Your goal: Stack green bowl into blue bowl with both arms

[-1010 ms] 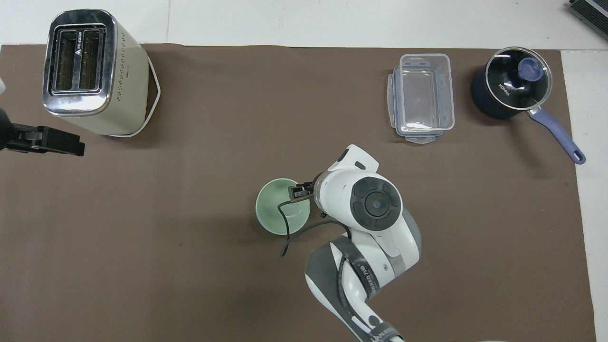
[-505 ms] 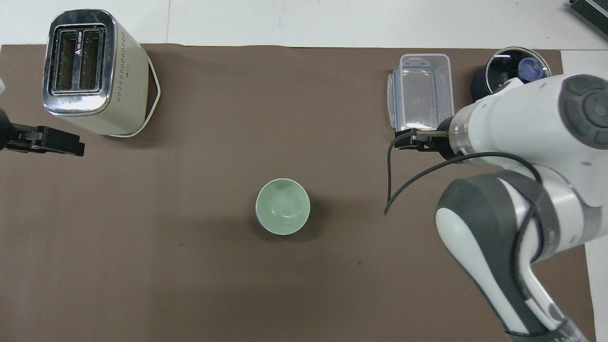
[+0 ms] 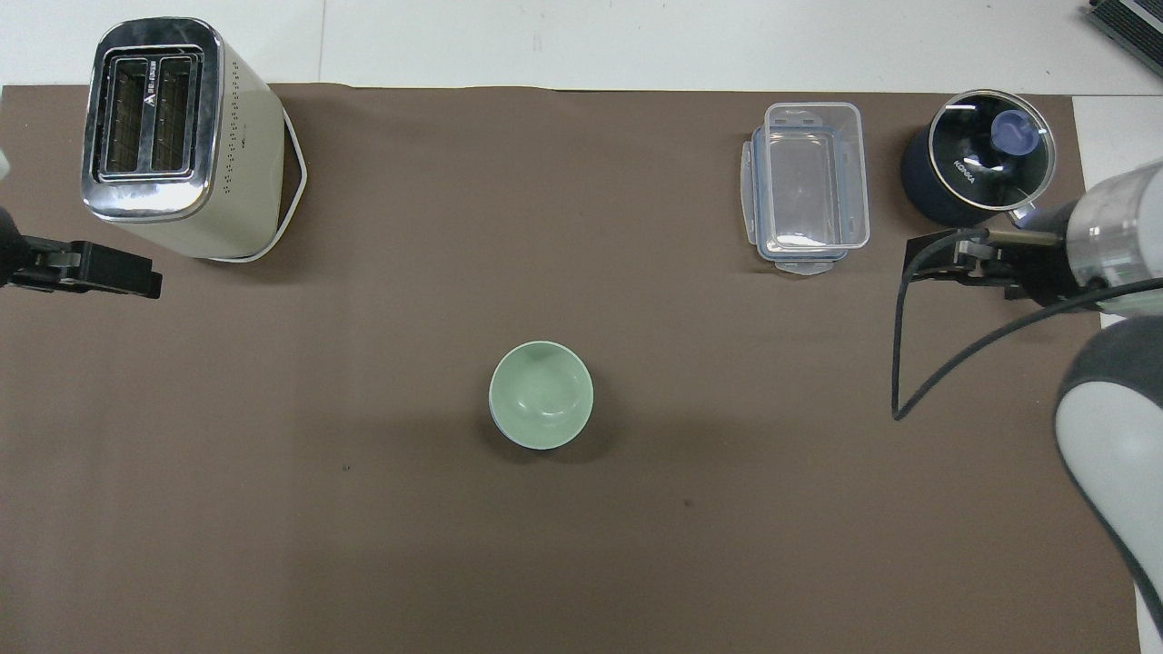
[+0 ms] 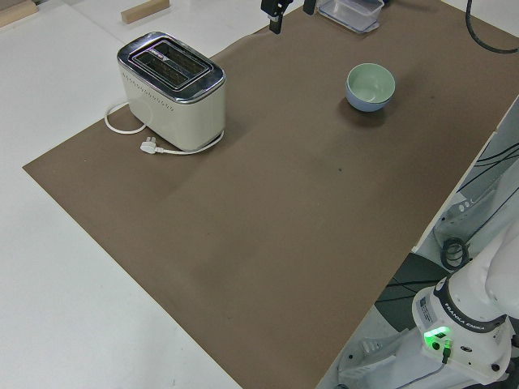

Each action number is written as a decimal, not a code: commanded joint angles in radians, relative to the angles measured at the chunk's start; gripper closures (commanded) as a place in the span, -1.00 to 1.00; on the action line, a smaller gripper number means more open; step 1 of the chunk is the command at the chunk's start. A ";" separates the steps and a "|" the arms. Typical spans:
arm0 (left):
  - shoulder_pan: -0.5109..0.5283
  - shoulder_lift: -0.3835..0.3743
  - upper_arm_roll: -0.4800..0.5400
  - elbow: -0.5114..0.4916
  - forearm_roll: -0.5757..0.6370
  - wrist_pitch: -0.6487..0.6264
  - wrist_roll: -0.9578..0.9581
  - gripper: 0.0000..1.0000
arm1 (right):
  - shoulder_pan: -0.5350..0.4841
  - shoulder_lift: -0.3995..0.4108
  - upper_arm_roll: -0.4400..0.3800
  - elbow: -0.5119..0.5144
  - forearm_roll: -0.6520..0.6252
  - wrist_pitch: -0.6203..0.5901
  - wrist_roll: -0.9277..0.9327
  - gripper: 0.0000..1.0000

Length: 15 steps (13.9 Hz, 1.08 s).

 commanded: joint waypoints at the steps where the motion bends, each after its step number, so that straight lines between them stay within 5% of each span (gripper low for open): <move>1: 0.015 -0.013 -0.010 -0.004 0.012 -0.014 0.009 -1.00 | -0.038 0.004 0.011 0.093 -0.018 -0.121 -0.026 -1.00; 6: 0.015 -0.013 -0.010 -0.004 0.012 -0.014 0.009 -1.00 | -0.069 -0.065 0.014 0.041 0.002 -0.147 -0.054 -1.00; 15: 0.015 -0.013 -0.010 -0.004 0.012 -0.014 0.009 -1.00 | -0.081 -0.067 -0.012 0.077 -0.055 -0.206 -0.187 -1.00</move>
